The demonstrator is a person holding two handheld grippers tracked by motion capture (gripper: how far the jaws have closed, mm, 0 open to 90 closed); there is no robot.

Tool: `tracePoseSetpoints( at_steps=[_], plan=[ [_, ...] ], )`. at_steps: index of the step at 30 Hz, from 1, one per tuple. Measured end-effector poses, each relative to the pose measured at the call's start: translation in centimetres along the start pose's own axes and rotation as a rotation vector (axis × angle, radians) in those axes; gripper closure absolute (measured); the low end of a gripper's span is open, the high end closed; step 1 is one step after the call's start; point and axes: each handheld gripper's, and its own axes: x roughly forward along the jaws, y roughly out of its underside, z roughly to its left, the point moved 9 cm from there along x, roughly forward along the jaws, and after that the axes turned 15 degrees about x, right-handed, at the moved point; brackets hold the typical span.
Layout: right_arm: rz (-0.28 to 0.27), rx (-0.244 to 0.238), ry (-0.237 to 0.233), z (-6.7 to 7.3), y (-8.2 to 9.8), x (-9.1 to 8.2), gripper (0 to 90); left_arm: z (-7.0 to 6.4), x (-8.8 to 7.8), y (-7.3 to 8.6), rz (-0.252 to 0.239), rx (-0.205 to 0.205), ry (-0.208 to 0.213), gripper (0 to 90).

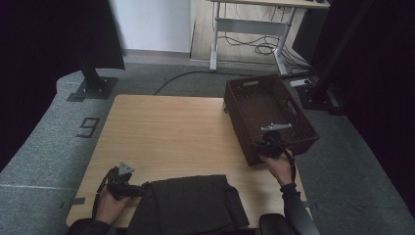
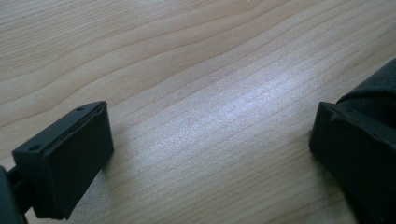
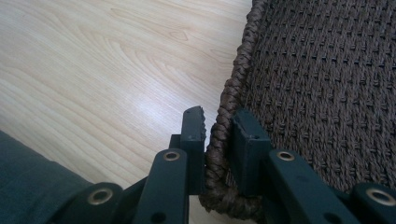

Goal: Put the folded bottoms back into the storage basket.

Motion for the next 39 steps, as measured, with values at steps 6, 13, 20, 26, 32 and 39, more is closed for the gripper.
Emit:
tracePoseSetpoints(
  at_steps=[6, 13, 20, 26, 32, 39],
  plan=[
    [0.006, -0.020, -0.023, 1.3, 0.4, 0.2, 75.4, 0.0, 0.0, 0.0, 0.000, 0.000, 0.000, 0.0],
    [0.012, -0.040, -0.040, 2.5, 0.6, 0.5, 75.0, 0.0, 0.0, 0.0, 0.000, 0.000, 0.000, 0.0],
    [0.014, -0.048, -0.054, 3.5, 0.7, 1.0, 74.4, 0.0, 0.0, 0.0, 0.000, 0.000, 0.000, 0.0],
    [0.023, -0.070, -0.065, 4.9, 0.6, 1.6, 73.5, 0.0, 0.0, 0.0, 0.000, 0.000, 0.000, 0.0],
    [0.034, -0.096, -0.079, 6.5, 0.5, 2.4, 72.8, 0.0, 0.0, 0.0, 0.001, 0.000, 0.000, 0.0],
    [0.041, -0.119, -0.102, 8.4, 0.4, 3.3, 72.4, 0.0, 0.0, 0.0, 0.000, 0.000, 0.000, 0.0]
  ],
)
